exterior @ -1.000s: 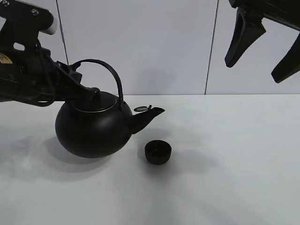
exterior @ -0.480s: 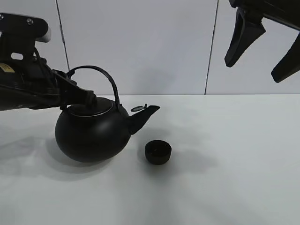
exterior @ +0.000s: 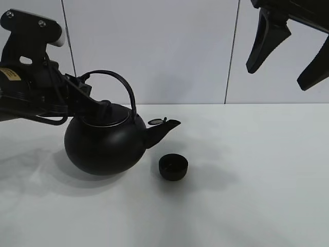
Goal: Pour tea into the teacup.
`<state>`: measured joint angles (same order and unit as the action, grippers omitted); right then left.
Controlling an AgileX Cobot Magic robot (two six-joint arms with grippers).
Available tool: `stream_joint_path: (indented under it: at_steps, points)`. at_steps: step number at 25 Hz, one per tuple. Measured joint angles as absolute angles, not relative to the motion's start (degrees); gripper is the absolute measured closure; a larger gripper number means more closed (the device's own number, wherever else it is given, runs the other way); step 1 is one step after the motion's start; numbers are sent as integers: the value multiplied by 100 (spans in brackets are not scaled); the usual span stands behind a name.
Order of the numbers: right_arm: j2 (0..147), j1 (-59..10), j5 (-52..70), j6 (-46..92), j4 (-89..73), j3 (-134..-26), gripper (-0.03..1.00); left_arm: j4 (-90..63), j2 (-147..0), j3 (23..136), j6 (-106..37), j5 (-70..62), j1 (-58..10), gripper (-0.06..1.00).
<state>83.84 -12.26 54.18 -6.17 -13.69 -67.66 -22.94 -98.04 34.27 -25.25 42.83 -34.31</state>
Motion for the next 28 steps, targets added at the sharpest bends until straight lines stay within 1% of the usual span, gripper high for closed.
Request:
stream_joint_path:
  at_steps: [12,19,28]
  points:
    - [8384,-1226,5405,-617,-1369,-6766,42,-2289,-9804,3427,-3007,4274,-3431,83]
    - [8384,-1226,5405,-617,-1369,-6766,42,-2265,-9804,3709,-3299,3837,-3431,83]
    - [8384,-1226,5384,-617,-1369,-6766,42,-2246,-9804,3815,-3524,3757,-3431,83]
